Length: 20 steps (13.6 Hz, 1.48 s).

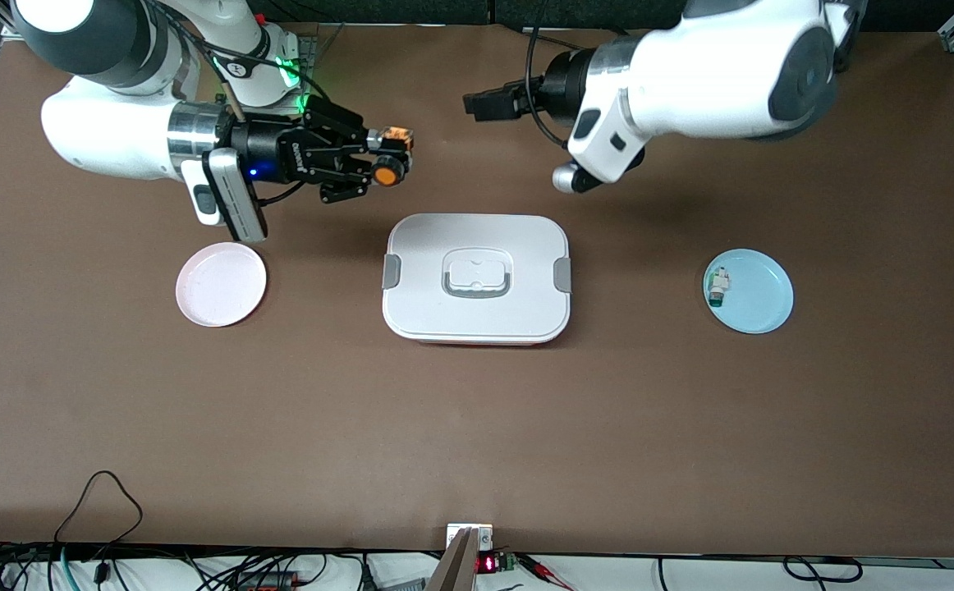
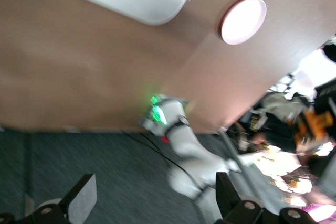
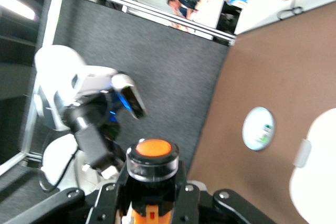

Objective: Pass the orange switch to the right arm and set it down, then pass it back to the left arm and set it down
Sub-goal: 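Lower the switch onto the white plate while the left gripper retracts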

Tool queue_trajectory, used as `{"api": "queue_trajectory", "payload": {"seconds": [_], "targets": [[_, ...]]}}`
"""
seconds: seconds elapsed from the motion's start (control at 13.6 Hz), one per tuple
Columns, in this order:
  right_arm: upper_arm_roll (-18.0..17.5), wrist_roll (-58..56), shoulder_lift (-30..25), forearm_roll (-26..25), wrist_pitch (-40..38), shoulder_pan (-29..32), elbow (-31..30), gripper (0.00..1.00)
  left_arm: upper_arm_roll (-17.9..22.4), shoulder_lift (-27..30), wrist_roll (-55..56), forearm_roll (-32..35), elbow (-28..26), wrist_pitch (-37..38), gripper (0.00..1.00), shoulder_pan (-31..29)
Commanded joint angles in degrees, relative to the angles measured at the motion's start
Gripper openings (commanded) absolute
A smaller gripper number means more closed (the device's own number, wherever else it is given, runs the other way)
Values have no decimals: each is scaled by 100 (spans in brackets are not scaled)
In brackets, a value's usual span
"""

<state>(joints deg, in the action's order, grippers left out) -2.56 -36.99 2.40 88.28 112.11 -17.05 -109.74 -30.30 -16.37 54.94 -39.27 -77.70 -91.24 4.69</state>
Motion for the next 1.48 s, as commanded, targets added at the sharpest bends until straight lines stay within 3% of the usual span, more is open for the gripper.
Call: {"api": "queue_trajectory", "payload": {"seconds": [0.0,0.15,0.37,0.89,1.18,1.4], "targets": [[-16,113,-12,-757,-513,429,-12,24,7,152,-1183,665,-97,264,100,-74],[106,35,59,-1826,-987,702,41,24,51,283,-1362,1155,-88,580,100,-126],[116,-45,181,-2822,-1279,1037,49,24,68,451,-1713,1930,-97,678,100,-162],[116,-676,489,-6300,-904,1073,50,24,94,687,-1723,3012,-53,1214,100,-162],[81,-1344,560,-8341,-525,941,-20,24,769,854,-2011,3066,-105,1302,100,-214],[81,-2134,700,-9108,-147,967,-73,25,1656,969,-3326,3057,-245,1512,100,-145]]}}
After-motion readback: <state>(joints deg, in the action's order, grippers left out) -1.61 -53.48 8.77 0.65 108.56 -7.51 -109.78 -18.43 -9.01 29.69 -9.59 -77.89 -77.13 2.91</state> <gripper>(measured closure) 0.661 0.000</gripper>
